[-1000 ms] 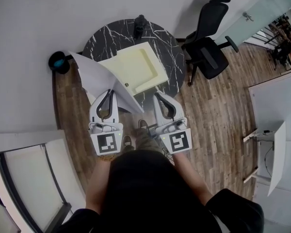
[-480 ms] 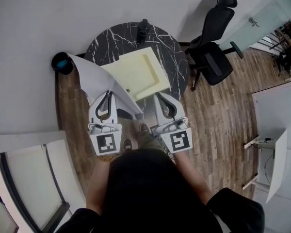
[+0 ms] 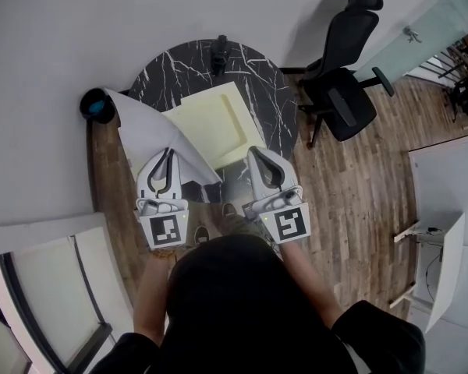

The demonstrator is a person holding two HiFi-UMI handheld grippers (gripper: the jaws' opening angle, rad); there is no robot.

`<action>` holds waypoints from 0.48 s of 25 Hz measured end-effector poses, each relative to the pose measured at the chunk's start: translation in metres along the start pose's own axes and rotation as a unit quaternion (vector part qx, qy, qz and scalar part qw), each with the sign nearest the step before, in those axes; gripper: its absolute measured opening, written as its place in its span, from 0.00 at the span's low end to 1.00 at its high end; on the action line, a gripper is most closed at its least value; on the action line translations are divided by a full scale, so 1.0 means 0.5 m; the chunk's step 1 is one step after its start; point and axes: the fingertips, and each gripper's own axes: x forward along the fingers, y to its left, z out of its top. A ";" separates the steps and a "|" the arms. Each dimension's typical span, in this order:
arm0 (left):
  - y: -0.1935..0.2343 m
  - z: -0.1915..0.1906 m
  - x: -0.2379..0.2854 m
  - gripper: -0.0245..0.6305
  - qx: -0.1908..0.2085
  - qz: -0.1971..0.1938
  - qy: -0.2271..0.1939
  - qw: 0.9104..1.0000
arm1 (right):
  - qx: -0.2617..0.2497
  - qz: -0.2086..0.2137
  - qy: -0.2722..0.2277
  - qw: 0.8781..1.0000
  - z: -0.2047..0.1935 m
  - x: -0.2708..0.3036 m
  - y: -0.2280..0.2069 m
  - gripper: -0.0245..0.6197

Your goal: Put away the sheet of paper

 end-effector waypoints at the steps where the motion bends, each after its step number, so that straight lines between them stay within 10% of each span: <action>1: -0.006 0.003 0.010 0.10 0.003 0.001 0.003 1.000 | 0.004 0.001 0.002 1.000 -0.005 0.000 -0.016 0.04; 12: -0.054 0.014 0.074 0.10 0.039 0.022 0.037 0.998 | 0.030 0.047 0.014 0.998 -0.052 0.007 -0.137 0.04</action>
